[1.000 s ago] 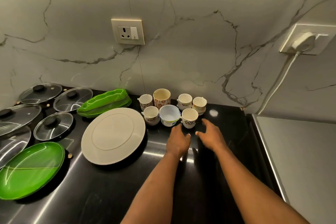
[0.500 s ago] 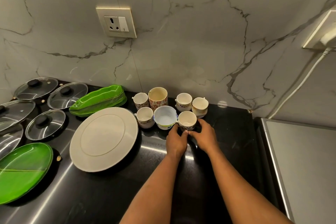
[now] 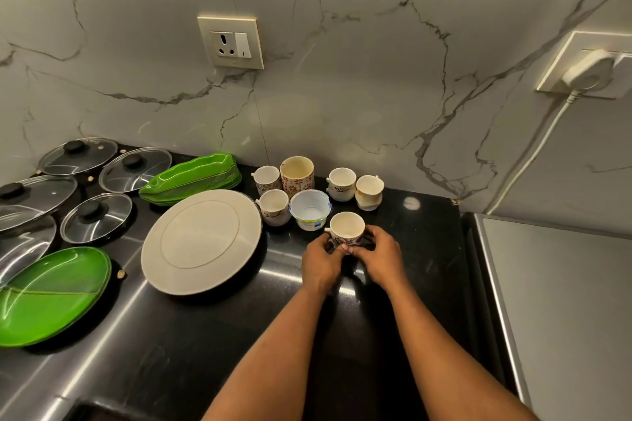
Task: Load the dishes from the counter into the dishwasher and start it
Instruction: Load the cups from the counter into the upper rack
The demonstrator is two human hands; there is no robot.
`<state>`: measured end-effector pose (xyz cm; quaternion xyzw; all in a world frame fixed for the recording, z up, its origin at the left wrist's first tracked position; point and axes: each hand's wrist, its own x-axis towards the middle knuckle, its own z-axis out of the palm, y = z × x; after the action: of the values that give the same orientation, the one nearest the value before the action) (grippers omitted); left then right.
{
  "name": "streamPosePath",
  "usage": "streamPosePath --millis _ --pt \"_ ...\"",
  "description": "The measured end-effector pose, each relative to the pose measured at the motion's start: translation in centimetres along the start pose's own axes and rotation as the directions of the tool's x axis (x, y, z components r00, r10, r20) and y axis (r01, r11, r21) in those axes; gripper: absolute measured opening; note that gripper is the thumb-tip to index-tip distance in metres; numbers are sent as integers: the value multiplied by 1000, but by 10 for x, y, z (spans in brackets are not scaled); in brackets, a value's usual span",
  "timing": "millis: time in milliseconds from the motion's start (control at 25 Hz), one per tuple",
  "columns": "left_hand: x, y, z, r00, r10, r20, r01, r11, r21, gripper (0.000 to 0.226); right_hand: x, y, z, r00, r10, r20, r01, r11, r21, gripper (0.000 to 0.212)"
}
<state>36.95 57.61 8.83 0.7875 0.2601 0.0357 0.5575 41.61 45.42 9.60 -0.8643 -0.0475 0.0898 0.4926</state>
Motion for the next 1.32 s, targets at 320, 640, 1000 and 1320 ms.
streamPosePath --millis 320,640,1000,1320 --pt "-54 -19 -36 999 26 -20 -26 999 -36 32 -63 -11 13 999 -46 6 46 999 -9 56" --pt "-153 -53 -85 997 72 -16 -73 995 -61 37 -176 -15 33 995 -79 -53 81 996 33 52" --pt "-302 -108 -104 993 112 38 -112 994 14 35 -341 18 28 993 -79 -86 77 997 -20 60" --pt "-422 -126 -68 996 86 -18 -87 996 -20 40 -451 55 -26 995 -97 -15 97 995 6 62"
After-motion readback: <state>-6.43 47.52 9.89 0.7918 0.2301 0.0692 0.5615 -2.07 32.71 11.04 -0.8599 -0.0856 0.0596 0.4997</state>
